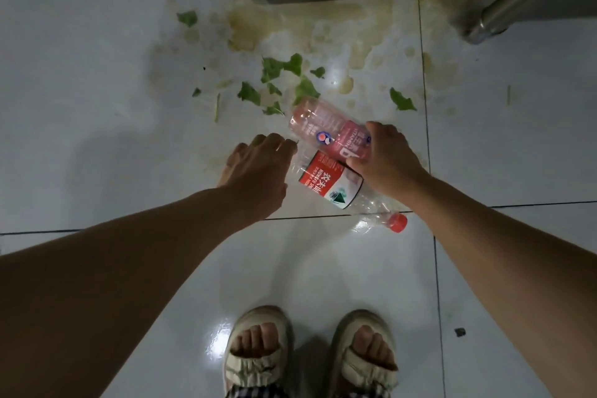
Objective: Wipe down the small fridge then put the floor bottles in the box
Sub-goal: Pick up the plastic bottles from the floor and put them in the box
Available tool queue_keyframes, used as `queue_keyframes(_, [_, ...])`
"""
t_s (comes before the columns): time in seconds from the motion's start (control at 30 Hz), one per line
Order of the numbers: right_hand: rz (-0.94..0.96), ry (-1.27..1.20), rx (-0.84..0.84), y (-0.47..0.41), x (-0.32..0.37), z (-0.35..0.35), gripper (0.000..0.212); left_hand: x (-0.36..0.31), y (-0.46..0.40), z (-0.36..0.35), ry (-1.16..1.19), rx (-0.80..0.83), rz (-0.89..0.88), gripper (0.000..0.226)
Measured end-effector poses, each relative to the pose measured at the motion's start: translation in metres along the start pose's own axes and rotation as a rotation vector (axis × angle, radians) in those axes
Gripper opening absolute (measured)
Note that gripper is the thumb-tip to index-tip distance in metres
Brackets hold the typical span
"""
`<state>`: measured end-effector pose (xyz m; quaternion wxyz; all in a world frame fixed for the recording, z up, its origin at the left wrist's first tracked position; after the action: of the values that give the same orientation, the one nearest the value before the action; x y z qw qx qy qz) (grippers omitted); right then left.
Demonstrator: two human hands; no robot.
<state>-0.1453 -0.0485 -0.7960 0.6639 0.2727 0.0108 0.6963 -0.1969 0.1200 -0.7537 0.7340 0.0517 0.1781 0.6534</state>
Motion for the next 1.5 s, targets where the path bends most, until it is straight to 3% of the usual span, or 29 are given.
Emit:
queue_keyframes(0.23, [0.023, 0.023, 0.026, -0.018, -0.010, -0.024, 0.069, -0.003, -0.009, -0.026, 0.010, -0.029, -0.099, 0.060])
queue_keyframes(0.43, [-0.036, 0.060, -0.080, -0.008, -0.035, 0.009, 0.068, -0.025, -0.016, -0.031, 0.000, -0.032, -0.182, 0.068])
queue_keyframes(0.7, [-0.245, -0.028, -0.167, 0.026, -0.094, 0.027, 0.067, -0.064, -0.031, -0.066, -0.144, 0.091, -0.300, 0.079])
queue_keyframes(0.97, [-0.265, -0.033, -0.164, 0.044, -0.102, 0.027, 0.067, -0.068, -0.032, -0.067, -0.245, 0.114, -0.255, 0.061])
queue_keyframes(1.2, [-0.227, -0.012, -0.170, 0.077, -0.068, 0.087, 0.063, -0.042, -0.006, 0.012, -0.250, 0.186, -0.081, 0.070])
queue_keyframes(1.5, [-0.165, 0.018, -0.193, 0.124, -0.006, 0.244, 0.059, -0.049, 0.028, 0.198, -0.201, 0.109, 0.018, 0.071])
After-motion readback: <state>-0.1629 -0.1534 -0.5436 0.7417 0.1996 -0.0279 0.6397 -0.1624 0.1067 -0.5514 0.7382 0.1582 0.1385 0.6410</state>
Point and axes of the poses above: each hand's wrist, its own y-axis away from the middle knuckle, its own z-axis out of the back of the hand, x = y × z, the point moved 7 cm from there along -y, towards the middle knuckle, and after that the axes turned 12 degrees about -x, right-handed, at the moved point
